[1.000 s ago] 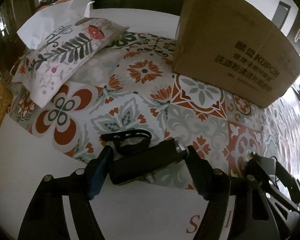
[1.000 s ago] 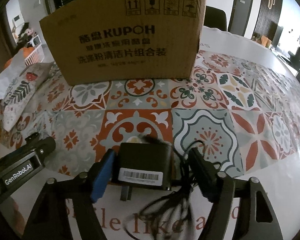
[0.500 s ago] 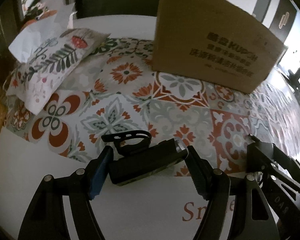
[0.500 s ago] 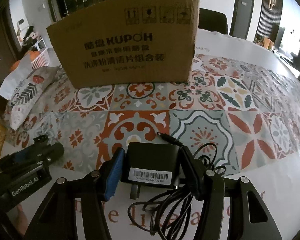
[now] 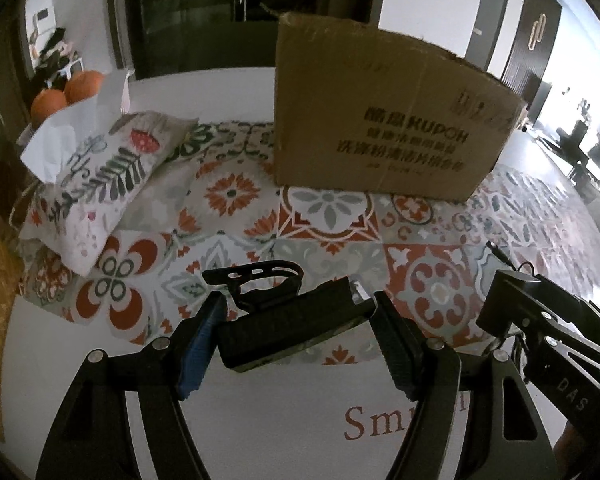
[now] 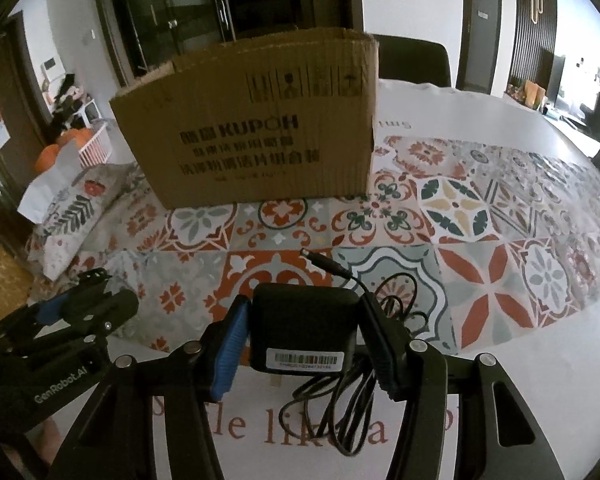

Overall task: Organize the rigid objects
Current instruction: 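Lift the holder and adapter with its cable and carry them over the box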

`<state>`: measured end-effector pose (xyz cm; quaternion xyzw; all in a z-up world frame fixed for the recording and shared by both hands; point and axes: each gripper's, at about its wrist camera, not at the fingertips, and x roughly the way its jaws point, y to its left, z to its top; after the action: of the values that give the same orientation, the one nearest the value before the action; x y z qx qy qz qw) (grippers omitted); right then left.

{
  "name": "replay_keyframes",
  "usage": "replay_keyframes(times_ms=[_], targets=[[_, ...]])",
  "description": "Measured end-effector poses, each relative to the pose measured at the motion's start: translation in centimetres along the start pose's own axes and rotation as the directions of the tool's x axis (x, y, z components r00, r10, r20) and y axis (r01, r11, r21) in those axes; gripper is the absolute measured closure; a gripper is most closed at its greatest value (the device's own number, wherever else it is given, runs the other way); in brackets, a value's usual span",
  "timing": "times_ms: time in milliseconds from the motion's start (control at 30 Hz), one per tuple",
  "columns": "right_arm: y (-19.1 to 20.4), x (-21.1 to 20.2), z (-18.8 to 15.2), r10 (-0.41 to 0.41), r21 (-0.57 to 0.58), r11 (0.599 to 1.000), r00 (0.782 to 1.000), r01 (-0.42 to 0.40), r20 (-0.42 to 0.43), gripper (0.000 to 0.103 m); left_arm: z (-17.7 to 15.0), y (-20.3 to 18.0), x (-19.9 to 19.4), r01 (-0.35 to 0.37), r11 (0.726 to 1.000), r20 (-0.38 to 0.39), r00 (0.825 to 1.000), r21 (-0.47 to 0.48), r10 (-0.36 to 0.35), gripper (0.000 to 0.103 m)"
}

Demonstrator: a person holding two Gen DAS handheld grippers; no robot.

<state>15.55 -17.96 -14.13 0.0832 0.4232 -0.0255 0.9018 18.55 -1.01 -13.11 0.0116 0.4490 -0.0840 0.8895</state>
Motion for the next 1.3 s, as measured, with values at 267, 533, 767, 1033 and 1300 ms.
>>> replay_keyframes(times_ms=[267,533,767,1033,1300], targets=[[0.0,-1.5,1.0,0.009,-0.002,1.0,0.999,-0.009,0.051,0.048,0.6,-0.4,-1.3,0.014,1.0,0.05,0.999,0.028,-0.016,0.031],[0.2,-3.0,3.0,0.018,-0.01,1.0,0.993,-0.017,0.115,0.048,2.8,-0.8,-2.7,0.029,0.998,0.107,0.994,0.055,-0.034,0.031],[0.3,-4.1,4.9,0.025,-0.014,1.0,0.985,-0.023,0.172,0.048,5.3,-1.4,-3.8,0.03,0.996,0.155,0.987,0.089,-0.044,0.031],[0.3,-5.5,7.5,0.033,-0.013,0.999,0.971,-0.03,0.237,0.048,7.9,-2.1,-4.8,0.024,0.992,0.214,0.975,0.125,-0.05,0.031],[0.6,-6.7,10.8,0.032,-0.035,0.999,0.952,-0.023,0.305,0.048,10.9,-2.6,-5.6,0.039,0.989,0.247,0.966,0.144,-0.074,0.031]])
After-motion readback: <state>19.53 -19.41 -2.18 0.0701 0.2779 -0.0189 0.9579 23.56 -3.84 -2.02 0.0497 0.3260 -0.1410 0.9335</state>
